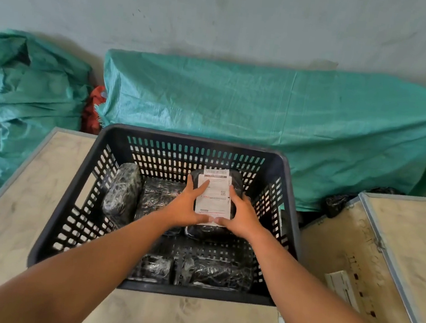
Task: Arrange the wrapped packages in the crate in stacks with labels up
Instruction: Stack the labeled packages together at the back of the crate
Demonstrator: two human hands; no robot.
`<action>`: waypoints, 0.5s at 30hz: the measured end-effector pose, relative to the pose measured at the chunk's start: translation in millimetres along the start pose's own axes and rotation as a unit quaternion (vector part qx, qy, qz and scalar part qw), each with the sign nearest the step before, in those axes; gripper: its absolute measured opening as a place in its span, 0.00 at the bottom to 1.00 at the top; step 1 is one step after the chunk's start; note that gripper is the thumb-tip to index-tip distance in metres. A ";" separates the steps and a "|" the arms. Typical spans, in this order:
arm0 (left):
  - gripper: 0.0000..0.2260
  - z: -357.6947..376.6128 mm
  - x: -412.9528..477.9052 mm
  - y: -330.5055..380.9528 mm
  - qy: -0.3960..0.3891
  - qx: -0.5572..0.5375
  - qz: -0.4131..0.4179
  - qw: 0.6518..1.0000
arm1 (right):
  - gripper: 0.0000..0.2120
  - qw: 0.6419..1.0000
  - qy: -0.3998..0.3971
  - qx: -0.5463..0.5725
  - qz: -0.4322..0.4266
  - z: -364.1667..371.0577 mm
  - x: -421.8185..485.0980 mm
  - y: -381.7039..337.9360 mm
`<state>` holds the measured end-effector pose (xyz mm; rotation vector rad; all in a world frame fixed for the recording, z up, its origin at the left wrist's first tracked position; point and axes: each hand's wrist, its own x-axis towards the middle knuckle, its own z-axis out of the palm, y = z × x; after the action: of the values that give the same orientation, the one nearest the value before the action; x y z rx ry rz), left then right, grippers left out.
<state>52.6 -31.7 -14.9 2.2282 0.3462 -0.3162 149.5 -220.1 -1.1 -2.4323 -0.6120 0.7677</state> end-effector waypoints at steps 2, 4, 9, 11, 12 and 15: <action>0.61 6.9 -1.3 -8.5 -0.044 0.046 0.013 0.998 | 0.57 1.000 -0.018 -0.010 -0.003 -0.4 6.3 5.4; 0.62 10.6 -1.0 -13.7 -0.060 0.071 0.026 0.995 | 0.57 1.000 -0.029 -0.006 -0.003 -0.7 10.0 9.3; 0.60 5.8 7.3 -12.8 -0.066 0.083 0.032 0.994 | 0.58 0.999 -0.044 -0.010 0.009 2.3 11.1 13.5; 0.58 3.2 7.5 -13.0 -0.073 0.078 0.032 0.994 | 0.57 0.999 -0.046 0.007 0.013 2.0 11.1 13.5; 0.58 2.7 6.8 -13.0 -0.074 0.074 0.029 0.994 | 0.56 0.999 -0.045 0.014 0.013 1.9 10.3 12.8; 0.57 4.8 3.2 -12.7 -0.067 0.076 0.019 0.995 | 0.54 1.000 -0.026 0.015 0.007 4.4 4.9 9.1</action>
<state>50.6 -27.2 -28.0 2.3448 0.2134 -0.4841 152.8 -223.0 -11.5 -2.3978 -0.6009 0.8427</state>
